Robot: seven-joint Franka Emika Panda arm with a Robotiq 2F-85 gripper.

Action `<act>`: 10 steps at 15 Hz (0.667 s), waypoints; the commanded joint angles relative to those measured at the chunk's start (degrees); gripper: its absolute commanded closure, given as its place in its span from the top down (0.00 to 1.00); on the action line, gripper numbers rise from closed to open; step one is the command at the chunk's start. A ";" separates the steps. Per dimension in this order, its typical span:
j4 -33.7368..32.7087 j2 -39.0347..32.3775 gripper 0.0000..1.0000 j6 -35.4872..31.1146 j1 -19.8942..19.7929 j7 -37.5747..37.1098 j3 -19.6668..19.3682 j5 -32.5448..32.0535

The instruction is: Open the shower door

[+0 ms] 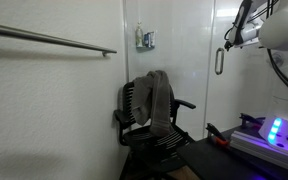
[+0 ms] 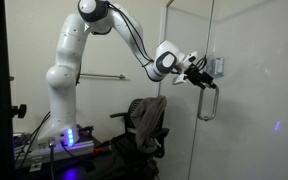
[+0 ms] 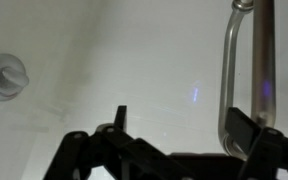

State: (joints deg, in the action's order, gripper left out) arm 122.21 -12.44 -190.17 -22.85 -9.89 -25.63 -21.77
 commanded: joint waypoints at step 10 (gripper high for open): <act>13.79 11.54 1.00 2.45 3.29 2.15 -0.14 1.42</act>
State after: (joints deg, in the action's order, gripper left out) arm 134.55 0.50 -184.50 -18.97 -9.80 -24.92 -21.11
